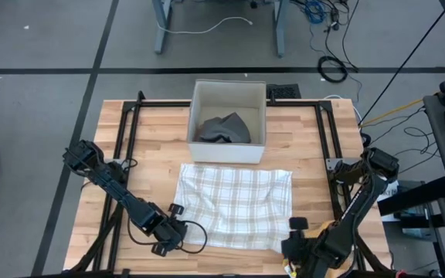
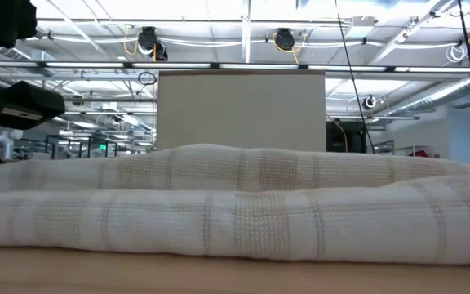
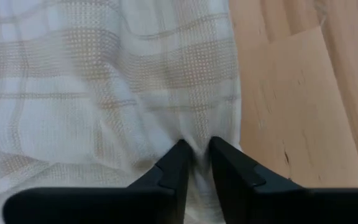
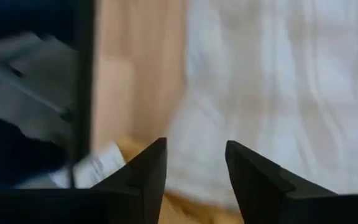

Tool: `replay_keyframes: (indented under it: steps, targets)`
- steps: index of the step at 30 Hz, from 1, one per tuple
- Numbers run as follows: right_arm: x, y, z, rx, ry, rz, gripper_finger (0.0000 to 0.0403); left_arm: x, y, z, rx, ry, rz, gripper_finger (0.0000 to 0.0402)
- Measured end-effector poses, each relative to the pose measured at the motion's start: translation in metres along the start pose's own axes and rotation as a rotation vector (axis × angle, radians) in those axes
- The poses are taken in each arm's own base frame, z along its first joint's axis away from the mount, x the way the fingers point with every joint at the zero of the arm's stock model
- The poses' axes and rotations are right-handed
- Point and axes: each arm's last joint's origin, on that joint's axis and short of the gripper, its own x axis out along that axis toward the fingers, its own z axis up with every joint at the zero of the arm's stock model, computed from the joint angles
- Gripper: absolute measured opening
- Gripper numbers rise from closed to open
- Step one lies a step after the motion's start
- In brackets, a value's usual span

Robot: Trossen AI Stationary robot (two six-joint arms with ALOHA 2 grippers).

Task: Fold towel
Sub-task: Fold the white patterned towel

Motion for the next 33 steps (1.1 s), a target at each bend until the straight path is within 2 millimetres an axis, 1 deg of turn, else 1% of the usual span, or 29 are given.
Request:
replay_keyframes:
  steps: [3, 5, 10, 14, 18, 21, 27, 31, 33]
  targets:
    - [0.001, 0.005, 0.009, -0.011, -0.070, 0.060, 0.0153, 0.000, 0.000, 0.000, -0.002, -0.005, 0.005, 0.0091]
    - [0.004, 0.007, 0.012, -0.008, -0.084, 0.074, 0.0149, 0.000, 0.000, 0.001, -0.008, -0.009, 0.006, 0.0099]
    - [0.019, 0.010, 0.008, -0.016, -0.055, 0.038, 0.0144, -0.001, -0.001, 0.002, -0.030, -0.020, 0.006, 0.0117]
    - [0.033, 0.012, 0.004, -0.014, -0.018, 0.013, 0.0144, -0.004, -0.005, 0.005, -0.045, -0.035, -0.001, 0.0146]
    - [0.038, 0.013, 0.003, -0.002, -0.012, 0.003, 0.0144, -0.007, -0.009, 0.007, -0.063, -0.035, -0.006, 0.0181]
    - [0.040, 0.013, 0.001, 0.012, -0.003, -0.011, 0.0144, -0.007, -0.011, 0.006, -0.084, -0.021, -0.044, 0.0200]
    - [0.050, 0.009, -0.006, 0.037, 0.046, -0.089, 0.0144, -0.007, -0.013, 0.005, -0.093, -0.020, -0.045, 0.0209]
    - [0.059, 0.009, -0.009, 0.053, 0.053, -0.127, 0.0144, 0.000, -0.013, 0.004, -0.091, 0.004, -0.028, 0.0209]
    - [0.061, 0.011, -0.008, 0.063, 0.039, -0.114, 0.0144, 0.005, -0.013, 0.003, -0.088, 0.016, -0.018, 0.0209]
